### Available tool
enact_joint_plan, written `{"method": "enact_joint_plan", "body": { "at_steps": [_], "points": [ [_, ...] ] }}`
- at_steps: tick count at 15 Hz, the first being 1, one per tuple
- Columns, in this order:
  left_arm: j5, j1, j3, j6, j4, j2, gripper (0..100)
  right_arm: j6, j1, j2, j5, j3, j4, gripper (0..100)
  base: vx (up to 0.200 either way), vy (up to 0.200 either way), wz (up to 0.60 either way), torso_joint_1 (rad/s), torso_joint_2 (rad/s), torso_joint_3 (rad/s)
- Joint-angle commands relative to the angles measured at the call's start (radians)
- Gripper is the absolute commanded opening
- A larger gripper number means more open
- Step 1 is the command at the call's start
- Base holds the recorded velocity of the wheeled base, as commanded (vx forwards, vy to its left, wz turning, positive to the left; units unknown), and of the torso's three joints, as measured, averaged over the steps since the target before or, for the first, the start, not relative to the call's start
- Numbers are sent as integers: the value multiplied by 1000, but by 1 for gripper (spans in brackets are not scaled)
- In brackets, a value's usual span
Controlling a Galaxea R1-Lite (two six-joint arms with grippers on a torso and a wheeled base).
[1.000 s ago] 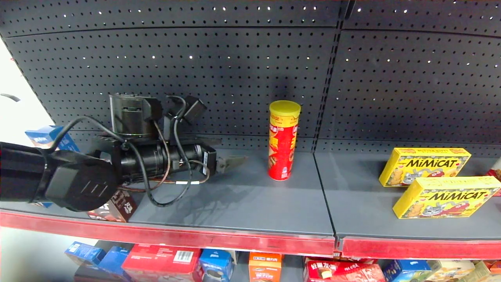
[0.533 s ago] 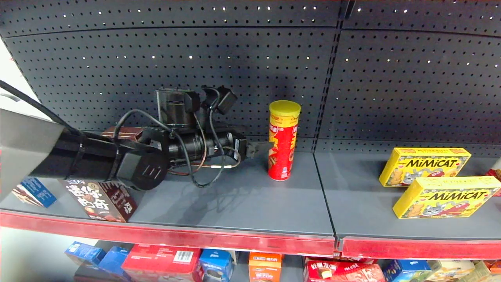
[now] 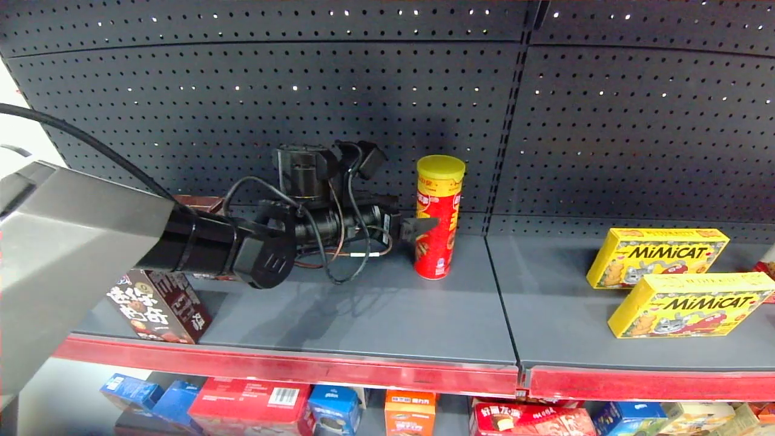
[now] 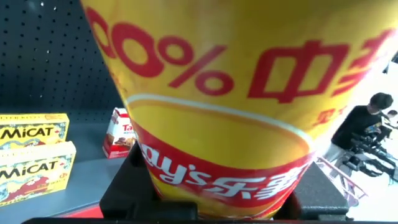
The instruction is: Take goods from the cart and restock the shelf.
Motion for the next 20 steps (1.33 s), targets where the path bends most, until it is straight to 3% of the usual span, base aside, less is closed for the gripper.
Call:
{"method": "enact_joint_plan", "body": {
  "at_steps": [1,8,13,16,20],
  "points": [
    [1,-12,-36,-14,-21,37,100,-9,1,-19,0,-1,30,0,0,0,0,0,0,0],
    [0,-15,-143,-20,-22,104,100,-30,-1,-42,0,-2,62,0,0,0,0,0,0,0],
    [0,-56,-228,-21,-19,178,100,-67,1,-77,1,-2,108,0,0,0,0,0,0,0],
    [1,-76,-293,-66,-27,227,100,-81,1,-106,1,-7,148,0,0,0,0,0,0,0],
    [9,-68,-359,-78,-56,290,100,-83,-1,-125,3,-26,198,0,0,0,0,0,0,0]
  ]
}}
